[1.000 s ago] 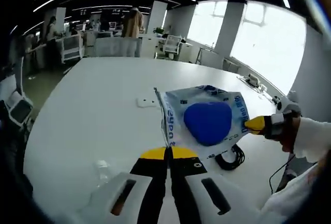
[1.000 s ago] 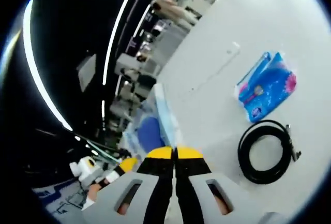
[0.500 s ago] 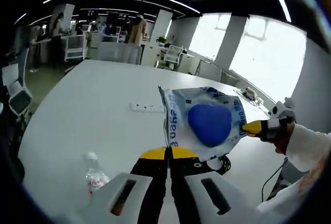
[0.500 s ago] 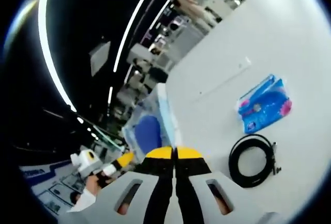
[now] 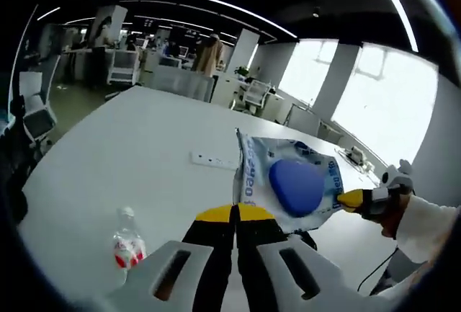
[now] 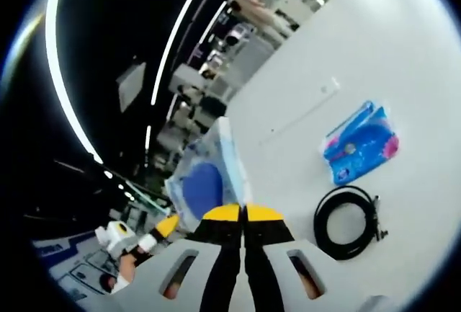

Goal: Arrange the tabletop items into an orderly group along one side of the table until the central work area is clear of visible clutter.

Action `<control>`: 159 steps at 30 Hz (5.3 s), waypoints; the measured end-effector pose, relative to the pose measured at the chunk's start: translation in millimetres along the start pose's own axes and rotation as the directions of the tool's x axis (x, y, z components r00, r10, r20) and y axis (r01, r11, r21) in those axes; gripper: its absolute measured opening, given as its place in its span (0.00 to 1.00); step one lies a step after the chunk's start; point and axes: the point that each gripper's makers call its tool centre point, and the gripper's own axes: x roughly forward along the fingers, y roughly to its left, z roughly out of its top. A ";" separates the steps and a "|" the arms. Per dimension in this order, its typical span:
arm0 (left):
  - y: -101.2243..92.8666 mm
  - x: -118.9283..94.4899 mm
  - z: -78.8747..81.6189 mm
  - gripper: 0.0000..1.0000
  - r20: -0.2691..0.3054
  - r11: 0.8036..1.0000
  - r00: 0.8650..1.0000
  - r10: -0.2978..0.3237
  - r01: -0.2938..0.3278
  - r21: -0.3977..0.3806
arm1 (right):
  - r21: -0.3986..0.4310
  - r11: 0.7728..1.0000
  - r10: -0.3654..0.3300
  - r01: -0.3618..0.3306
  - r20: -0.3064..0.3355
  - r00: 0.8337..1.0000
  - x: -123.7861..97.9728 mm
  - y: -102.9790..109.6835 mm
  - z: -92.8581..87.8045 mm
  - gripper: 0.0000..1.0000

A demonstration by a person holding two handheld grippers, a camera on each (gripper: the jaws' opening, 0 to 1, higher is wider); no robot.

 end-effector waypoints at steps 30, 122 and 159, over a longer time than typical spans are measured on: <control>26.2 42.6 -27.3 0.00 -0.117 1.000 0.993 0.004 0.000 0.030 | -0.088 0.984 -0.164 0.155 -0.105 0.981 53.5 -49.0 -4.2 0.00; 3.3 71.1 -68.6 1.00 -0.206 0.979 0.978 -0.037 0.077 0.189 | -0.297 0.930 -0.257 0.215 -0.109 0.960 24.8 -86.8 -21.2 0.69; -9.1 -3.7 -90.3 1.00 -0.176 0.984 0.984 0.007 0.024 0.176 | -0.363 0.915 -0.220 0.176 -0.084 0.972 -57.3 -84.3 -49.0 0.76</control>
